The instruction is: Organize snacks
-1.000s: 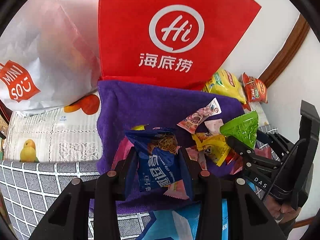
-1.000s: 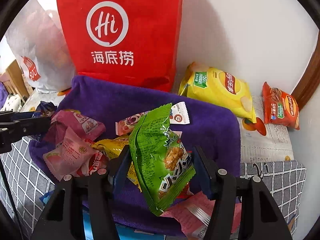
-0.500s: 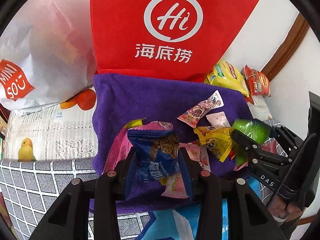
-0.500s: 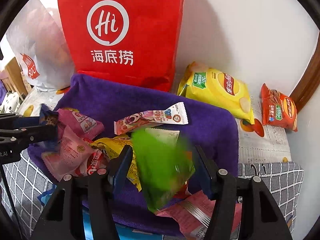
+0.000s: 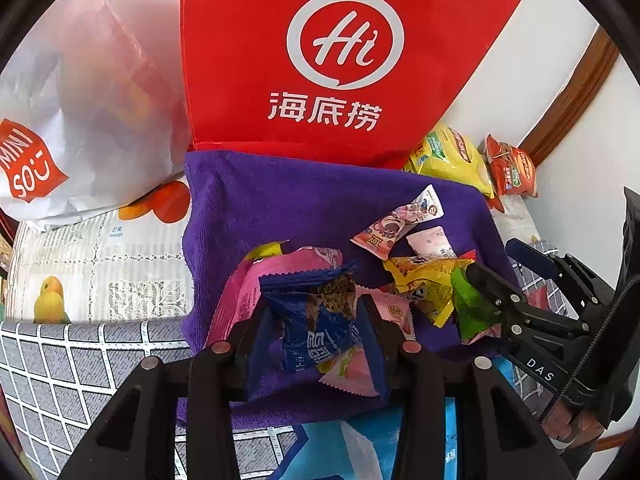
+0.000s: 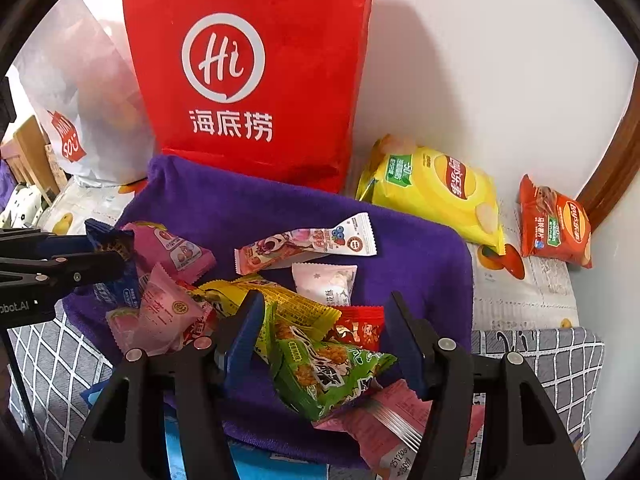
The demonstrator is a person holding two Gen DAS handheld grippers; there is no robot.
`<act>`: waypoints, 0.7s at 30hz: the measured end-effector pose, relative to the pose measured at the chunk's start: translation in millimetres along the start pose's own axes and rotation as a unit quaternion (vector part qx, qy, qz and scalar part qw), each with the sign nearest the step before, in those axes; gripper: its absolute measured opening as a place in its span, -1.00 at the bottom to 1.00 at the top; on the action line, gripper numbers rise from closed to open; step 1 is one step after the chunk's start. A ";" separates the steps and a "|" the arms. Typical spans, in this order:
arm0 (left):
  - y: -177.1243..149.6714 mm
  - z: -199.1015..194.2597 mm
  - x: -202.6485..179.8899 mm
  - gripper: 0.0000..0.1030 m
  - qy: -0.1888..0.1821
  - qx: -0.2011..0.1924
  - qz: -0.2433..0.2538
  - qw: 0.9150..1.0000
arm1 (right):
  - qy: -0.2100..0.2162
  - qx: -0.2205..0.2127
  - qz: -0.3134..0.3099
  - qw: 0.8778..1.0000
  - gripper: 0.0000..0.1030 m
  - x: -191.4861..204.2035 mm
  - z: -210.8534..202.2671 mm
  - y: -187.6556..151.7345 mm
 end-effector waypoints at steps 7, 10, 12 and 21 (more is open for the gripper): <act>3.4 -11.8 1.5 0.20 -0.003 -0.019 -0.008 1.000 | -0.001 -0.014 0.009 1.000 0.21 -1.6 -7.5 1.4; 5.3 -20.8 1.6 0.28 -0.005 -0.034 -0.009 0.999 | -0.001 -0.021 0.012 1.000 0.21 -2.1 -11.6 2.2; 6.4 -25.9 1.3 0.35 -0.007 -0.045 -0.009 0.999 | -0.002 -0.028 0.014 1.000 0.21 -2.5 -15.1 3.2; 11.2 -51.7 1.4 0.46 -0.006 -0.082 -0.010 0.997 | -0.009 -0.048 0.022 0.999 0.27 -0.9 -31.1 7.8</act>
Point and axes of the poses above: each gripper's, at about its wrist camera, not at the fingertips, and z roughly the way its jaws point, x to its left, y to its top, the point moved 3 cm from there along z, roughly the way its jaws point, and after that the axes turned 6 degrees about y, right-handed, at the moved point
